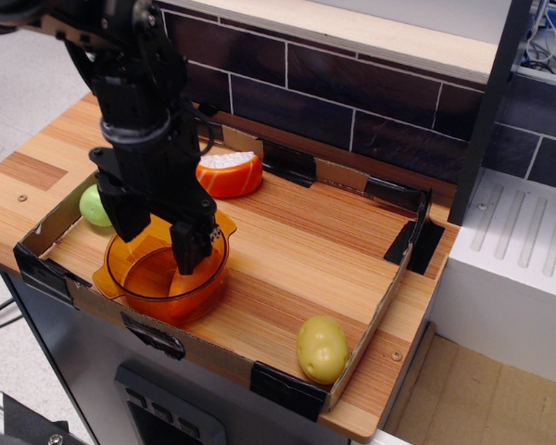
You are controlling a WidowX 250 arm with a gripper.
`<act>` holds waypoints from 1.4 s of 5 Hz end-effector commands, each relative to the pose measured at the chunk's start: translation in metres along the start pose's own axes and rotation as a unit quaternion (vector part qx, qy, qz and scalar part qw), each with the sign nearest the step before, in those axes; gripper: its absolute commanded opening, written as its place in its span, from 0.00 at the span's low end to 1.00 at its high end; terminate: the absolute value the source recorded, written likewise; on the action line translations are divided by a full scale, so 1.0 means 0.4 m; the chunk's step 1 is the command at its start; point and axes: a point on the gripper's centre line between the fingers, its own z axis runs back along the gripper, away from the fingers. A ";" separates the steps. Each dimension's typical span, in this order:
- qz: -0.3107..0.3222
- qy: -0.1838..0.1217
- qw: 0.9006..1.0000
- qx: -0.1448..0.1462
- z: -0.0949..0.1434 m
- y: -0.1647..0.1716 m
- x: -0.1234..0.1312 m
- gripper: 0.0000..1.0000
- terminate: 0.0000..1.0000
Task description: Take carrot out of pot
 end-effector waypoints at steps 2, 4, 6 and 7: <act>0.008 0.002 1.000 0.009 -0.033 0.007 0.012 1.00 0.00; 0.011 0.013 1.000 0.013 -0.062 0.003 0.004 1.00 0.00; 0.015 0.008 1.000 0.007 -0.049 0.000 -0.005 0.00 0.00; 0.043 -0.037 0.998 0.013 0.003 0.009 0.009 0.00 0.00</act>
